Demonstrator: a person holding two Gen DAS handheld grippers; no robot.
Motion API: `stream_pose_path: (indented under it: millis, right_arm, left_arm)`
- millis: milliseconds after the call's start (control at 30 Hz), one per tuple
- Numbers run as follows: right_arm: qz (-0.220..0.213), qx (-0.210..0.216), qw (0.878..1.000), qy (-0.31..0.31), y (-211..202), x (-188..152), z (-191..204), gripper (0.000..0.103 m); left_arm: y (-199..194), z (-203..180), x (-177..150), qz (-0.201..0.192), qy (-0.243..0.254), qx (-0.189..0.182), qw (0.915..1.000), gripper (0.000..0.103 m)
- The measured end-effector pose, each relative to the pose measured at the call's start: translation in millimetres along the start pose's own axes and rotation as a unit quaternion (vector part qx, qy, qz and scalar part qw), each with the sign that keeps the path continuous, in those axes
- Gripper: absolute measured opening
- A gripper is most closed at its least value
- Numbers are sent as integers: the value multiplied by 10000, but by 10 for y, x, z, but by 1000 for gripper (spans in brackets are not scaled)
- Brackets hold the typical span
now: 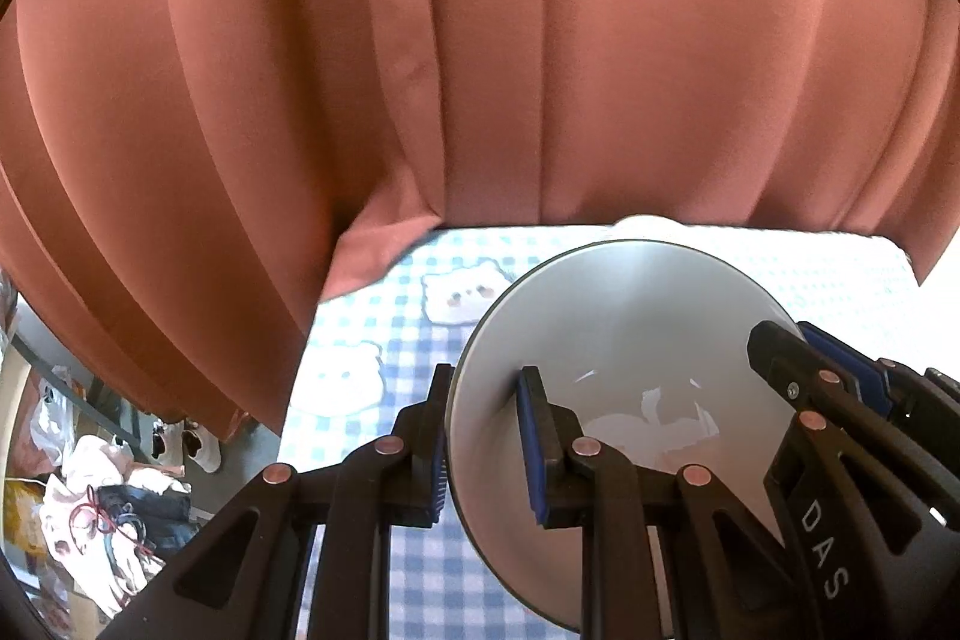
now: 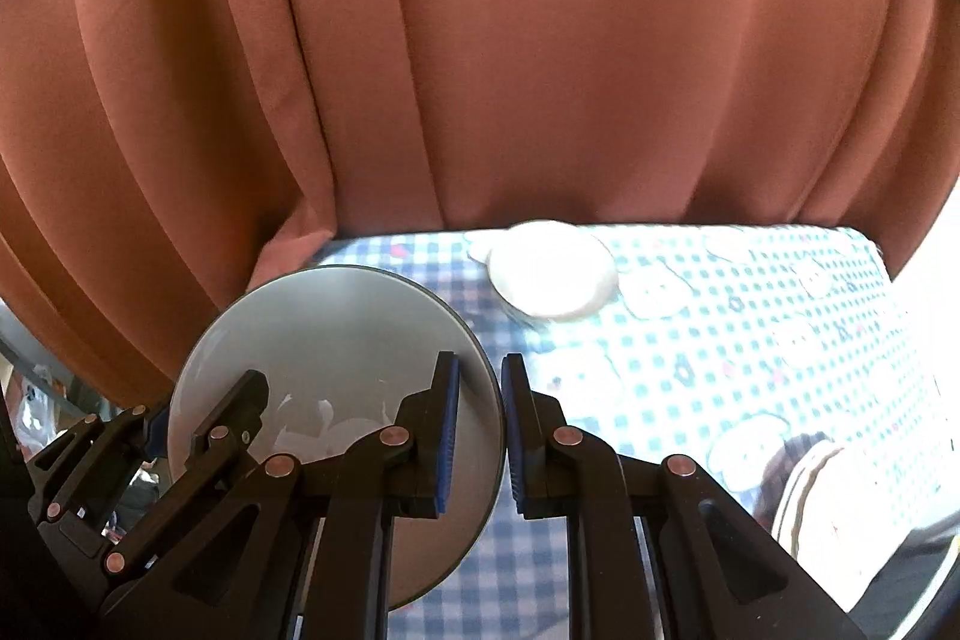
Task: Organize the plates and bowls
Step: 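Lift the held bowl with the left gripper while the right lifts its bowl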
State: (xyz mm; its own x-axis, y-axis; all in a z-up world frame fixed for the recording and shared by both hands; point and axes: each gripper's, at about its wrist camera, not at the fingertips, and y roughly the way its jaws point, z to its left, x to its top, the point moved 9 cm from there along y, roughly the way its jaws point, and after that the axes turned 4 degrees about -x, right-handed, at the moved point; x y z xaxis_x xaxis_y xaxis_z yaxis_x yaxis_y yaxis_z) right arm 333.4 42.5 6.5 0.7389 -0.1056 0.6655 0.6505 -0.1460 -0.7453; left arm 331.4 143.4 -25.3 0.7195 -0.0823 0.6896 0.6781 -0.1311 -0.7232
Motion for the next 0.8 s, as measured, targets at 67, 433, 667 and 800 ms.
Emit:
stream_pose_path:
  millis: [67, 433, 667, 800]
  right_arm:
    - [24, -24, 10000, 47, -63, -101, -77, 18]
    - [77, 117, 9999, 55, -263, -498, -648, 18]
    - [128, 168, 9998, -14, -315, -709, -1131, 18]
    - [148, 191, 9997, -26, -307, -842, -1414, 18]
  left_arm:
    - [-48, -72, -77, 9, 36, -17, 10000, 18]
    - [-258, -601, -441, 39, 25, 125, 9999, 19]
    - [-301, -1106, -660, 121, -12, 176, 9998, 19]
    - [-288, -1373, -773, 142, -53, 177, 9997, 19]
